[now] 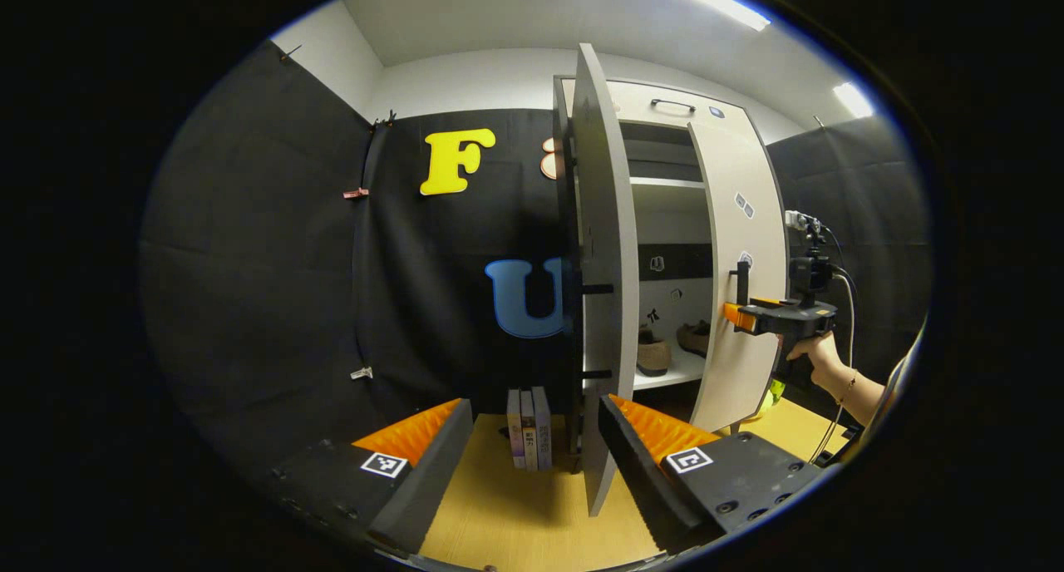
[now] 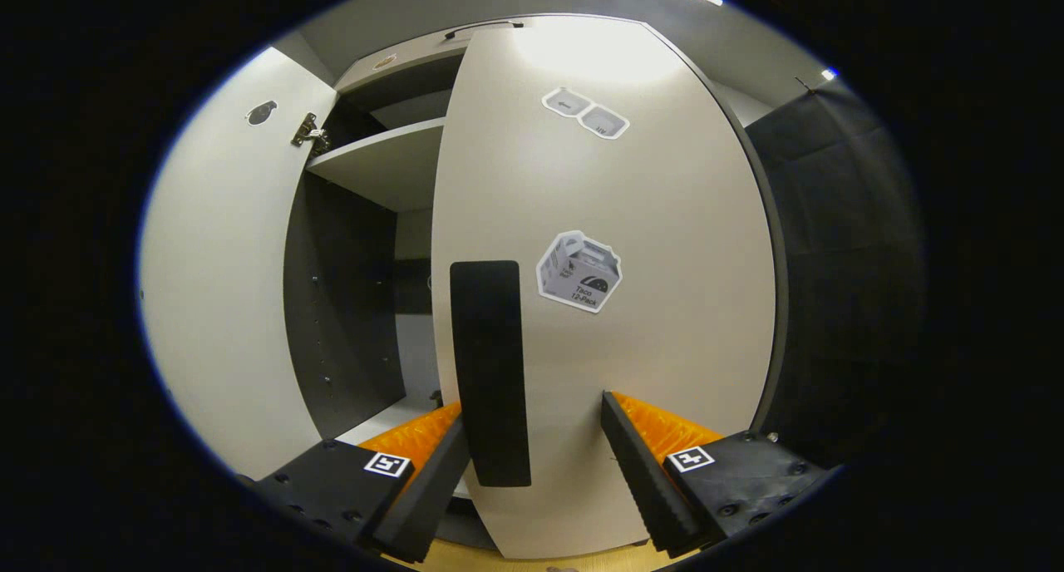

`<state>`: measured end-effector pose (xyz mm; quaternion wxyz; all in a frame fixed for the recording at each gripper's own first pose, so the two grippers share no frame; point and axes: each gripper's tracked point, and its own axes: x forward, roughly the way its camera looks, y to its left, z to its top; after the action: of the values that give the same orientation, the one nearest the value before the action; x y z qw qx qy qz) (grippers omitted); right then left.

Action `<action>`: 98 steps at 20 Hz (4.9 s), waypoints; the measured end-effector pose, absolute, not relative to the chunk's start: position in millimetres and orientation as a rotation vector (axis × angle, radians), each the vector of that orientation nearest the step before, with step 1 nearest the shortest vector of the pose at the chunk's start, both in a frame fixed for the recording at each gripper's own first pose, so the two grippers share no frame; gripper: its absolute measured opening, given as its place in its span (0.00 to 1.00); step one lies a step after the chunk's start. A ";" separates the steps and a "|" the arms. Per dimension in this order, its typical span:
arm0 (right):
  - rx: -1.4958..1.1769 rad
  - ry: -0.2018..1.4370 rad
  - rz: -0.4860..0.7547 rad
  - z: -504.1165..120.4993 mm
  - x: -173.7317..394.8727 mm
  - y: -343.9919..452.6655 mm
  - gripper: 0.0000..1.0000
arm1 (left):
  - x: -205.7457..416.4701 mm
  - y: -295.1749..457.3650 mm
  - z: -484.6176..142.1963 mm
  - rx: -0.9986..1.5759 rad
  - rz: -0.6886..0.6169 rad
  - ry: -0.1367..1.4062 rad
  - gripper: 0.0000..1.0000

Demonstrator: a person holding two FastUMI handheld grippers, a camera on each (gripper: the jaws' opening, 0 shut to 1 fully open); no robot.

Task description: Grab one shoe with the right hand and put it into the shoe cabinet, grab the other shoe with the left hand and put it into the shoe cabinet; then close the right door with the right hand and the left door with the left hand.

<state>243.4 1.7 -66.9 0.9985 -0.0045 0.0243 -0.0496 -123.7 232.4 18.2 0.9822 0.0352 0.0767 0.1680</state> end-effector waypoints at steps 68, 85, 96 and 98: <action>-0.064 0.165 -0.186 -60.3 60.8 -197.3 0.98 | 226.7 59.3 -7.7 0.085 0.086 0.042 0.92; -0.054 0.147 -0.270 -44.3 23.3 -260.0 0.98 | 266.6 61.6 -13.4 0.171 0.326 0.037 0.92; -0.034 0.143 -0.202 -39.0 26.0 -246.1 0.98 | 238.3 49.8 5.1 0.152 0.308 -0.006 0.95; -0.031 0.136 -0.177 -37.0 29.6 -236.6 0.98 | 222.3 49.1 6.3 0.146 0.304 0.001 0.97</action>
<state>29.6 -236.6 -37.0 0.9937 -0.0157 0.0677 -0.0882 222.3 49.1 6.3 0.9858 0.0729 0.0005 0.1510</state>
